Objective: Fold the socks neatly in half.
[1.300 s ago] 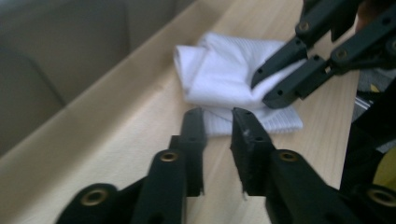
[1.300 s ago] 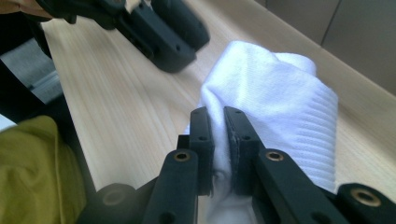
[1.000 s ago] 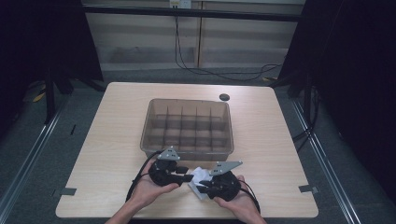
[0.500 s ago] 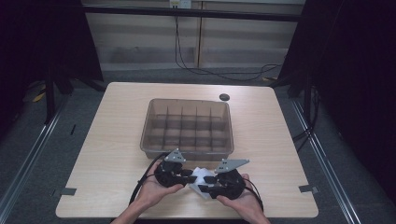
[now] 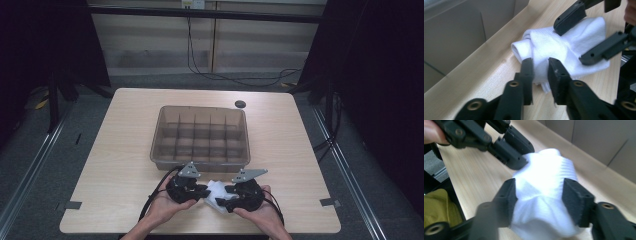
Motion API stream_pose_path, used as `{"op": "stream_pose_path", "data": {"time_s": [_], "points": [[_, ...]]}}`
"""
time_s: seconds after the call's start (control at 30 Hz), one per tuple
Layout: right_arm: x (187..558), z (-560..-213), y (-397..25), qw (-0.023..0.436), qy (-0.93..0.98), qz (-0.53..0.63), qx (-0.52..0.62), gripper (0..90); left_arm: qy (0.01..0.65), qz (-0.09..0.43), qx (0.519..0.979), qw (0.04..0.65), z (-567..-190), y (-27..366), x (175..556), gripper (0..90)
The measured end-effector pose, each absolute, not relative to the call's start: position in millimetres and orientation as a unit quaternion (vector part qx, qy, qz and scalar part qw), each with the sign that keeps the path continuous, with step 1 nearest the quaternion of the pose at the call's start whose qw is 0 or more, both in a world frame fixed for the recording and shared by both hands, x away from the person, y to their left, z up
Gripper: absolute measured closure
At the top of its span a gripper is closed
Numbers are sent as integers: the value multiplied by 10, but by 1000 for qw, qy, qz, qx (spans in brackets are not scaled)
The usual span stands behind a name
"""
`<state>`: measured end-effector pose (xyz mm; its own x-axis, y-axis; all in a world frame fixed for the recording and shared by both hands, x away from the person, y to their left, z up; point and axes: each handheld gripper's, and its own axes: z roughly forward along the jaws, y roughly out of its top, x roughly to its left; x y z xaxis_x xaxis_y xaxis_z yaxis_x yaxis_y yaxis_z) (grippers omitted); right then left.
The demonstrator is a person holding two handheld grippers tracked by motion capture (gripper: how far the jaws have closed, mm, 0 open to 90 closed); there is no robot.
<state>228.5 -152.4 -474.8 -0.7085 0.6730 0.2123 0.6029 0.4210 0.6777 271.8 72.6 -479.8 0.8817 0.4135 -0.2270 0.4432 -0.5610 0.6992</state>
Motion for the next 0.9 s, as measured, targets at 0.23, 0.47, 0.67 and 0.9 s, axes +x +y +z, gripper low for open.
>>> {"op": "stream_pose_path", "data": {"time_s": [0.23, 0.47, 0.67, 0.9], "points": [[2259, -4786, -1487, 45, 848, 375, 371, 347, 248, -30, 879, 407, -4789, 742, 2732, 846], [2238, -4779, -1484, 48, 848, 375, 372, 339, 245, -34, 881, 403, -4809, 667, 2723, 724], [2192, -4677, -1622, 51, 836, 391, 383, 501, 236, -28, 885, 400, -4815, 671, 2713, 845], [2109, -4707, -1723, 48, 840, 388, 377, 743, 230, -25, 890, 393, -4824, 647, 2699, 877]]}}
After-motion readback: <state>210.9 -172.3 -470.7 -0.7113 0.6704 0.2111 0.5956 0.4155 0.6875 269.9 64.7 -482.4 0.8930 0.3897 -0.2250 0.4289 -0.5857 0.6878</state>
